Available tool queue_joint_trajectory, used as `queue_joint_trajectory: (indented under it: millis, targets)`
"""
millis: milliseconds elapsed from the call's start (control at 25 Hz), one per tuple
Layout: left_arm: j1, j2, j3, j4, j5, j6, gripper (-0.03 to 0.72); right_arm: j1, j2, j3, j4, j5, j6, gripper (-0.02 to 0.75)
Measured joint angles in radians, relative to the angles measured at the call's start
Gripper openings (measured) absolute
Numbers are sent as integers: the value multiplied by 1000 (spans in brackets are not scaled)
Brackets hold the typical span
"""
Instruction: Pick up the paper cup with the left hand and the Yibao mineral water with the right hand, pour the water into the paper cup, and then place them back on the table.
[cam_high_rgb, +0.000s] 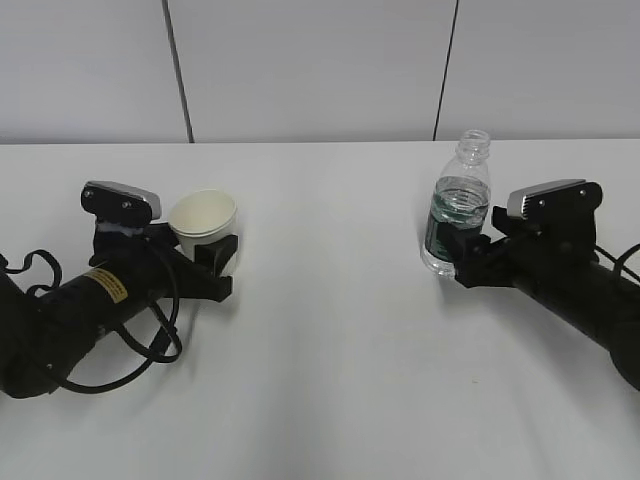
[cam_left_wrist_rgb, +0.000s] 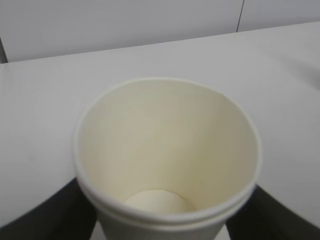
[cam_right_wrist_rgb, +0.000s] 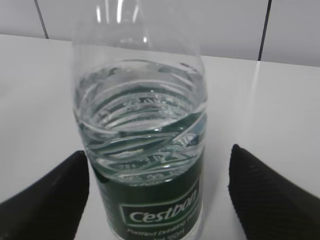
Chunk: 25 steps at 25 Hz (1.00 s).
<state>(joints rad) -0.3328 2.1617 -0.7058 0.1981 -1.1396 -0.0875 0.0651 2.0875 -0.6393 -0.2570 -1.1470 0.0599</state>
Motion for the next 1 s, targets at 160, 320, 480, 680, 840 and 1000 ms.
queue_joint_trajectory:
  millis: [160,320,480,680,840,1000]
  targets:
    - [0,0,0,8,0,0,452,0,53,-63,-11,0,20,648]
    - [0,0,0,14,0,0,451,0,70,-96,-35,0,41,647]
    - [0,0,0,17,0,0,451,0,84,-115,-39,0,46,647]
    - [0,0,0,28,0,0,451,0,86,-117,-44,0,47,627]
    - [0,0,0,40,0,0,451,0,86,-117,-48,0,47,566]
    - [0,0,0,56,-1,0,451,0,86,-117,-48,0,47,495]
